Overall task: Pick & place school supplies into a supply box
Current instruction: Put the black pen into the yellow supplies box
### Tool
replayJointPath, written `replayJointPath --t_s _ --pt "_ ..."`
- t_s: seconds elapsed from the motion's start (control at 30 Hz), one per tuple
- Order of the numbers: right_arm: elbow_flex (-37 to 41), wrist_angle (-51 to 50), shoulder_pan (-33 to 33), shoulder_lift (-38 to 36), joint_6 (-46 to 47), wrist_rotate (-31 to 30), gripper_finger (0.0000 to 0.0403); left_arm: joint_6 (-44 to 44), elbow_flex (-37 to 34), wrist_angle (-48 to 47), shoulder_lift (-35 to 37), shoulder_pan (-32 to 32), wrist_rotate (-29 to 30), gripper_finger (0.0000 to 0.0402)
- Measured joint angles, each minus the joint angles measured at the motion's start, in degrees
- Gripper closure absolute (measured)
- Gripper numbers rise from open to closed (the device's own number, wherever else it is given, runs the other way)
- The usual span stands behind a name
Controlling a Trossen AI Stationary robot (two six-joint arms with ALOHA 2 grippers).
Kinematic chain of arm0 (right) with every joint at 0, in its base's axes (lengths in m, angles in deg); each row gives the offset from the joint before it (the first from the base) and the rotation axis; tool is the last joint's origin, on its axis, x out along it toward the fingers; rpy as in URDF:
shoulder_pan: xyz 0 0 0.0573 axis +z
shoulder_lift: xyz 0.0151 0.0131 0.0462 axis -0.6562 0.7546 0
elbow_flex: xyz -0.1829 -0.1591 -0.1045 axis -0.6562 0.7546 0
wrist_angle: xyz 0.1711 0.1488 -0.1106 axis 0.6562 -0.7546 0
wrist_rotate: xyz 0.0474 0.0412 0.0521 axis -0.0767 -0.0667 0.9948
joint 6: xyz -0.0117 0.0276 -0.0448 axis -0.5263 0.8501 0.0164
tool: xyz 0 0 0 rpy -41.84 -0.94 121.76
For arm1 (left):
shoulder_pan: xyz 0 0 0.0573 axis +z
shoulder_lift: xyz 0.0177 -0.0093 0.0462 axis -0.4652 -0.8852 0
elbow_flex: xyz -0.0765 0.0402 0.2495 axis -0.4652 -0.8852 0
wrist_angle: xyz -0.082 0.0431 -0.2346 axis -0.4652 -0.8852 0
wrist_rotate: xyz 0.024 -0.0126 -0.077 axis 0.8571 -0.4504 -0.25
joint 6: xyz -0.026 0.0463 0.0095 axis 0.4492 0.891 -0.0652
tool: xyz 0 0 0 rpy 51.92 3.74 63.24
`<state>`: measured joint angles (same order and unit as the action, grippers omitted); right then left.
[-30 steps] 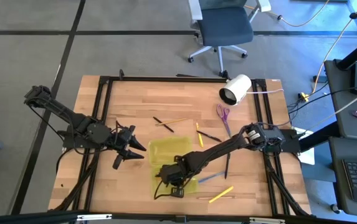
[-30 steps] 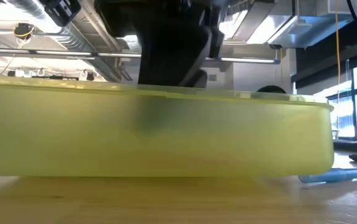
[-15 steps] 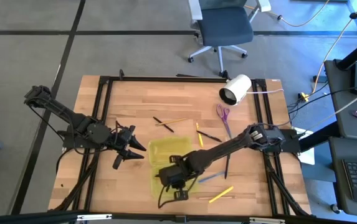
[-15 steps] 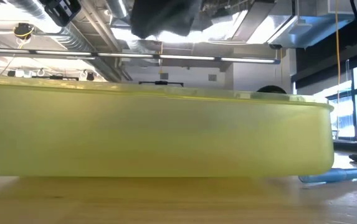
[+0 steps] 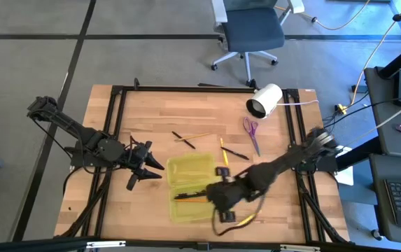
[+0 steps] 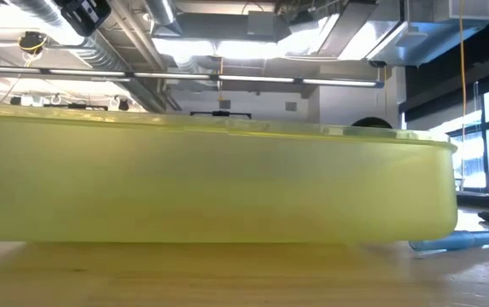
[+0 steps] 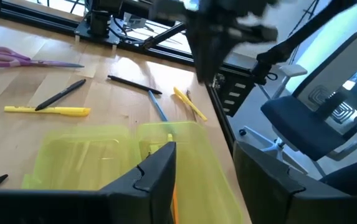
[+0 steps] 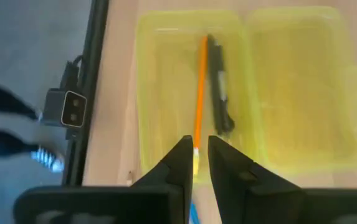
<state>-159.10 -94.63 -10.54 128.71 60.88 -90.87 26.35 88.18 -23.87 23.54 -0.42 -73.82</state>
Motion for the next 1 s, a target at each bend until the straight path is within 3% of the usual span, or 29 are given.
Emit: replayJointPath --t_s 0.1,0.37,0.57,0.7,0.83,1.0 --pt "8.99 2.19 2.25 -7.94 7.6 -4.61 0.0347 0.01 0.0 -0.01 0.0 0.0 0.0 0.0251" --pt "25.77 2.63 5.69 -20.09 22.02 -5.35 0.0347 -0.01 0.0 0.29 0.0 0.0 0.0 0.0247" --pt "35.72 2.01 5.56 -22.78 46.38 -5.15 0.0347 -0.05 0.0 0.27 0.0 0.0 0.9 0.0249" --pt "40.65 3.97 5.45 -22.69 55.93 -1.34 0.0347 -0.1 0.0 0.27 0.0 0.04 2.16 0.0247" --pt "43.74 6.84 5.37 -22.67 58.95 5.09 0.0347 -0.01 0.0 0.27 0.0 0.04 4.99 0.0249" --pt "44.98 6.1 5.32 -22.67 59.17 6.38 0.0347 -0.01 0.0 0.27 0.0 0.04 9.62 0.0251"
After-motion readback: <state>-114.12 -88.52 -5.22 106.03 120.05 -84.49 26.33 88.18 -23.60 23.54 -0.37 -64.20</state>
